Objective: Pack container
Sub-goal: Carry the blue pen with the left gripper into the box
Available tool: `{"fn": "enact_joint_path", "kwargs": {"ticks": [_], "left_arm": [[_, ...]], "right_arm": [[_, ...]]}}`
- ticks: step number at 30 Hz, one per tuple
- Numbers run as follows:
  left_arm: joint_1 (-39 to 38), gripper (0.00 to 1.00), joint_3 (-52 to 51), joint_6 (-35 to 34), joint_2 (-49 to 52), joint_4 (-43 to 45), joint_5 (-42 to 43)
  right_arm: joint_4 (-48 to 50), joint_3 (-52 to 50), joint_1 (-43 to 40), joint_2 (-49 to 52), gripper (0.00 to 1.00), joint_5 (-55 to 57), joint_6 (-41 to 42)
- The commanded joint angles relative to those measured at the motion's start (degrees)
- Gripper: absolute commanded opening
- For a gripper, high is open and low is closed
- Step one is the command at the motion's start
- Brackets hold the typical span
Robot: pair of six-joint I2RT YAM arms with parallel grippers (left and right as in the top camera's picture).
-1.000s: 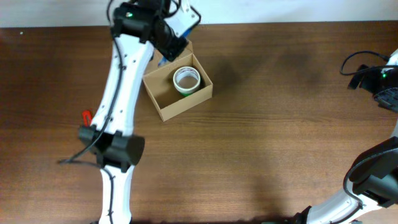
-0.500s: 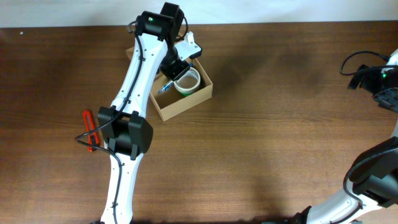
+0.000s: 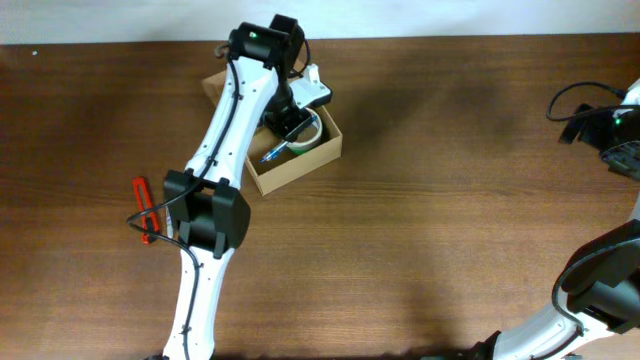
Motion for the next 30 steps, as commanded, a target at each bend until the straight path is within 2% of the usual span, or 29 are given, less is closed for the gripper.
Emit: {"fn": "enact_joint_path", "kwargs": {"ticks": [1,21,24,27,30], "left_arm": [[-0.7,0.02,-1.7,3.2,0.2,0.2,1.3],[-1.1,0.02,-8.2,5.6,0.2,2.4,1.3],[-1.2,0.08,-8.2,5.6,0.2,2.3,1.3],[-1.2,0.21,-8.2,5.5,0.2,2.0,1.3],[-1.2,0.27,-8.2,5.5,0.2,1.6,1.0]], "right_arm": [[0.0,-0.3,-0.4,-0.8,0.99,-0.5,0.3],[0.0,-0.3,-0.4,-0.8,0.99,-0.5,0.3],[0.0,-0.3,-0.4,-0.8,0.99,-0.5,0.3],[0.0,-0.3,-0.4,-0.8,0.99,-0.5,0.3],[0.0,-0.3,-0.4,-0.8,0.99,-0.5,0.3]]}}
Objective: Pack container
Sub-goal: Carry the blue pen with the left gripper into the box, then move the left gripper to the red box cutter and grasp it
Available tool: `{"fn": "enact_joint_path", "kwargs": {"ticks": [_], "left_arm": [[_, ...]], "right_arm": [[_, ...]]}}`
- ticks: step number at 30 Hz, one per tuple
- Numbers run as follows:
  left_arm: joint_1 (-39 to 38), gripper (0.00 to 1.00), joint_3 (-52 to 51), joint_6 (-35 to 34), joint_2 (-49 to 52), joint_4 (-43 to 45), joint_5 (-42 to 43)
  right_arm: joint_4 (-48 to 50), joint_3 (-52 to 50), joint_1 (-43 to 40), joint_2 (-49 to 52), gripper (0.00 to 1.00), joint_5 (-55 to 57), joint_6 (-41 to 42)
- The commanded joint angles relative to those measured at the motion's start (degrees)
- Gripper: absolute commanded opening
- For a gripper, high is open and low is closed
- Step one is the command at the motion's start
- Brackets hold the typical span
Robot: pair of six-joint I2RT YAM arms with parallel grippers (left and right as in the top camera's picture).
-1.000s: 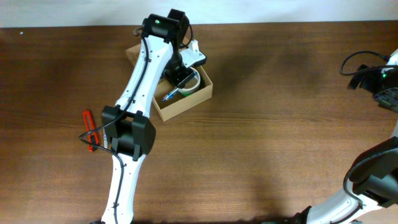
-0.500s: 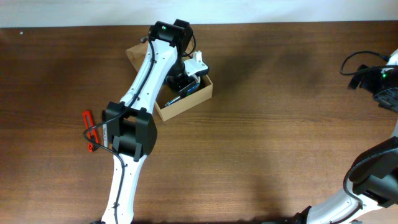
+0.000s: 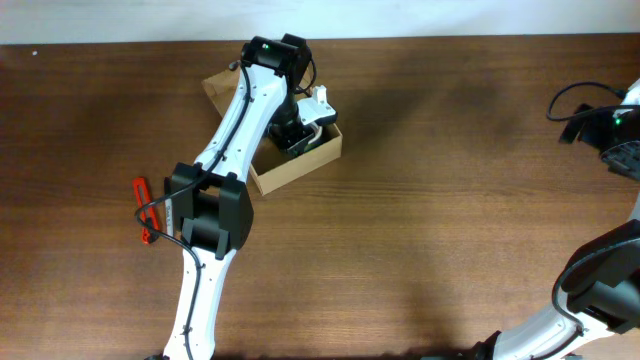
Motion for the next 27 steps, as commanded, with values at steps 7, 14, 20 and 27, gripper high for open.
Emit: {"fn": "enact_joint_path", "kwargs": {"ticks": [7,14,20,27], "left_arm": [[0.5,0.30,-0.3,-5.9,-2.5,-1.1,-6.5],[9.2,0.37,-0.4,-14.9,-23.2,1.5,-13.6],[29.0,0.48,-11.6,-23.9,-45.9,6.3,-13.3],[40.1,0.48,-42.3,-34.8,-50.4,13.4,-11.8]], "right_arm": [[0.0,-0.3,-0.4,-0.8,0.99,-0.5,0.3],[0.0,-0.3,-0.4,-0.8,0.99,-0.5,0.3],[0.0,-0.3,-0.4,-0.8,0.99,-0.5,0.3],[0.0,-0.3,-0.4,-0.8,0.99,-0.5,0.3]]}}
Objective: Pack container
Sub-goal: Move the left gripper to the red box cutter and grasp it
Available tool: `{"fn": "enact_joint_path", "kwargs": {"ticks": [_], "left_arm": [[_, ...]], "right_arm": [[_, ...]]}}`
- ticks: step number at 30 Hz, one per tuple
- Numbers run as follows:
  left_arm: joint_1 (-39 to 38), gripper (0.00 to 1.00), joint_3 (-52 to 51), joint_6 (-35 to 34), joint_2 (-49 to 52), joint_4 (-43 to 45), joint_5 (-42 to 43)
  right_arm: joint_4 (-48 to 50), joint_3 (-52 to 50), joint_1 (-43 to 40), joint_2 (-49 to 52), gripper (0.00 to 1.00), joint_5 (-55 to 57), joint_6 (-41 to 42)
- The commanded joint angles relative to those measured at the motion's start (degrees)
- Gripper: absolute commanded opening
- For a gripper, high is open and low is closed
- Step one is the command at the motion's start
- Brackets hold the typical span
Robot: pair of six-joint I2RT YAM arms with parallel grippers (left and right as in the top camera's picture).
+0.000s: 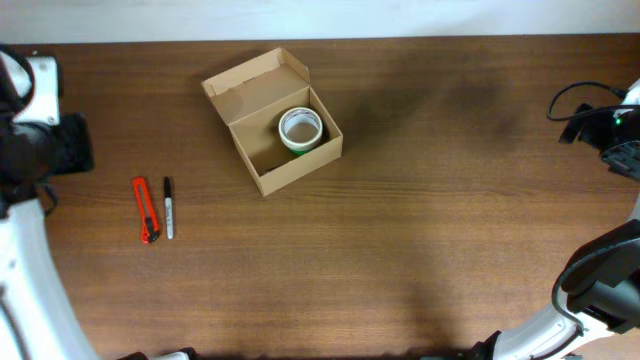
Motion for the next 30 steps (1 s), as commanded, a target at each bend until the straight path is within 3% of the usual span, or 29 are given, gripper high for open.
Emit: {"fn": "enact_joint_path", "kwargs": {"ticks": [1,5,9,20,28,30], "left_arm": [[2.6,0.48,-20.6,-9.2,5.6,7.2,1.4],[3.0,0.52,-41.4,-14.9,5.7,25.1,1.6],[4.3,0.57,-49.0,-15.2,5.8,34.1,1.9],[4.5,0.58,-50.9,-15.1,15.7,47.2,4.1],[4.6,0.57,-50.9,-15.2,21.5,49.9,5.6],[4.6,0.39,-50.9,-15.2,22.5,49.8,7.0]], "right_arm": [[0.0,-0.2,-0.3,-0.8,0.99,-0.5,0.3],[0.0,-0.2,-0.3,-0.8,0.99,-0.5,0.3],[0.0,-0.2,-0.3,-0.8,0.99,-0.5,0.3],[0.0,-0.2,-0.3,-0.8,0.99,-0.5,0.3],[0.0,-0.2,-0.3,-0.8,0.99,-0.5,0.3],[0.0,-0.2,-0.3,-0.8,0.99,-0.5,0.3]]}}
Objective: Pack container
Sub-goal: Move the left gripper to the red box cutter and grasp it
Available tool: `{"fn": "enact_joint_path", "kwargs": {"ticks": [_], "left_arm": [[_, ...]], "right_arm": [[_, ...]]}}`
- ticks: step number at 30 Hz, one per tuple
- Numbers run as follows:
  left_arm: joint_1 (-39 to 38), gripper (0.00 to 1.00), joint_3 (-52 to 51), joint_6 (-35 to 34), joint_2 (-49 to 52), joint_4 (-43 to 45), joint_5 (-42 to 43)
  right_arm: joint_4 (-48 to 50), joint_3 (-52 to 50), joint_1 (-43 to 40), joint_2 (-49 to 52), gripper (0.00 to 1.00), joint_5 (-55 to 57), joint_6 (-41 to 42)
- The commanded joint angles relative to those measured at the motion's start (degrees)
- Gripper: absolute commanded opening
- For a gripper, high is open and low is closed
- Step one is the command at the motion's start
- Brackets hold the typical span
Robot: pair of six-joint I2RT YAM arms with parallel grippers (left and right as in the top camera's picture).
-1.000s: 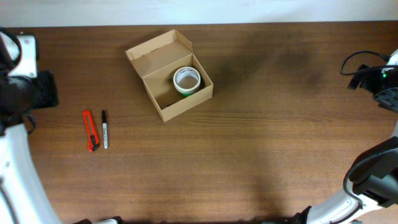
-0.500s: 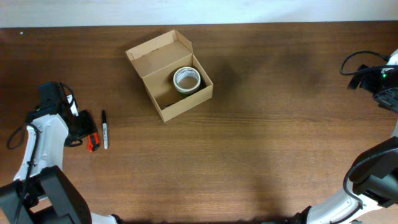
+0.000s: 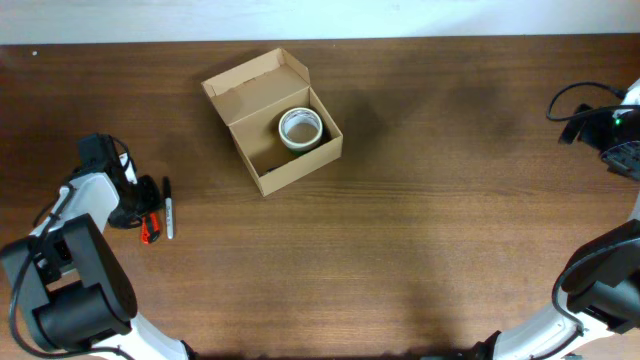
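Note:
An open cardboard box [image 3: 262,150] stands at the back left of the table with a roll of tape [image 3: 300,128] inside it. A red utility knife [image 3: 149,234] lies at the left, and only its lower end shows. My left gripper [image 3: 140,205] is right over the knife's upper part; the overhead view does not show how its jaws stand. A black marker [image 3: 168,208] lies just to the right of the knife. My right gripper [image 3: 622,152] stays at the far right edge, far from everything, its fingers unclear.
The box's lid flap [image 3: 255,78] stands open toward the back left. A black cable [image 3: 570,100] loops from the right arm at the right edge. The left arm's base [image 3: 70,290] fills the near left corner.
My left arm has moved from the far left edge in to the red knife, which its gripper now covers. The box, the tape roll and the marker lie where they were.
My left gripper was down in the box beside the tape roll at the two oldest moments. Then the arm was back at the left edge, with the tape in the box and the knife and marker on the table. Now the gripper is over the knife.

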Motion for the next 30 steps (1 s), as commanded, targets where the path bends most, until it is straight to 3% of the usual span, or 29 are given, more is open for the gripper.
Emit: {"fn": "enact_joint_path", "kwargs": {"ticks": [1,2,3,8,12,14,18,21,24,26,28,30], "left_arm": [[0.4,0.31,-0.4,-0.7,2.2,-0.2,2.6],[0.4,0.08,-0.3,-0.8,2.2,-0.5,2.6],[0.4,0.02,-0.1,-1.2,2.2,-1.1,2.6],[0.4,0.02,8.0,-1.6,2.1,-11.8,3.0],[0.4,0.02,24.3,-0.7,2.1,-23.8,3.0],[0.1,0.02,37.2,2.2,2.2,-29.1,4.6],[-2.5,0.02,51.4,10.6,2.1,-31.5,10.8],[-8.3,0.02,60.0,24.1,2.1,-31.6,17.9],[-16.3,0.02,64.1,34.3,2.1,-32.6,18.2],[-26.9,0.03,64.4,42.4,2.4,-32.8,12.2],[-33.8,0.03,64.3,43.8,4.4,-32.8,3.4],[-37.7,0.02,64.3,44.6,7.1,-33.7,-0.1]], "right_arm": [[0.0,-0.2,-0.3,-0.8,0.99,-0.3,0.3],[0.0,-0.2,-0.3,-0.8,0.99,-0.3,0.3],[0.0,-0.2,-0.3,-0.8,0.99,-0.3,0.3],[0.0,-0.2,-0.3,-0.8,0.99,-0.3,0.3],[0.0,-0.2,-0.3,-0.8,0.99,-0.3,0.3],[0.0,-0.2,-0.3,-0.8,0.99,-0.3,0.3],[0.0,-0.2,-0.3,-0.8,0.99,-0.3,0.3],[0.0,-0.2,-0.3,-0.8,0.99,-0.3,0.3],[0.0,-0.2,-0.3,-0.8,0.99,-0.3,0.3],[0.0,-0.2,-0.3,-0.8,0.99,-0.3,0.3],[0.0,-0.2,-0.3,-0.8,0.99,-0.3,0.3],[0.0,-0.2,-0.3,-0.8,0.99,-0.3,0.3]]}}
